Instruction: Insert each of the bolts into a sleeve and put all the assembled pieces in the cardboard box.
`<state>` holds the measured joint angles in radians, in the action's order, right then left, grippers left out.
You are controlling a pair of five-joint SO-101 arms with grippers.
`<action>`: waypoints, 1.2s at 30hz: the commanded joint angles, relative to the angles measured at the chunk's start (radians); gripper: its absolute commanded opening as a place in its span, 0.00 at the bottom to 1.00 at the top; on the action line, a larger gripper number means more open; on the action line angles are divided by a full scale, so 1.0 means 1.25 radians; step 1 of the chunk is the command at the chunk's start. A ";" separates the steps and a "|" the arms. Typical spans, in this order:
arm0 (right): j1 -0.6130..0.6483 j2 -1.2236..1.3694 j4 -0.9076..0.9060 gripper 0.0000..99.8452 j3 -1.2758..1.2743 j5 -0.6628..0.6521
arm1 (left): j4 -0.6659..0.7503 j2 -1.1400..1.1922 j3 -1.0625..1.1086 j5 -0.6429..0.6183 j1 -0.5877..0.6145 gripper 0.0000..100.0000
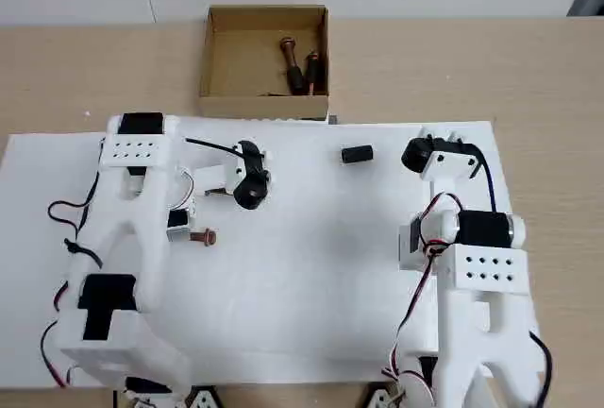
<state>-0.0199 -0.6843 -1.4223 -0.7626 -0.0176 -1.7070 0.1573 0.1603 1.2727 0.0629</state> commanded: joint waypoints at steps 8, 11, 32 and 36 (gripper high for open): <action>-0.003 -0.021 0.010 0.00 0.002 -0.009 | 0.075 0.044 -0.030 0.022 0.004 0.08; -0.001 -0.021 0.010 0.00 0.002 -0.009 | 0.083 0.060 -0.030 0.022 0.002 0.08; 0.002 -0.029 -0.004 0.00 0.006 -0.026 | 0.161 0.144 -0.030 0.018 -0.014 0.00; 0.003 -0.029 -0.050 0.00 0.037 -0.058 | 0.117 0.066 -0.029 0.016 -0.012 0.00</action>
<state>-0.0199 -0.6905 -1.4515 -0.7626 -0.0683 -1.5489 0.3199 0.1573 1.2774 0.0552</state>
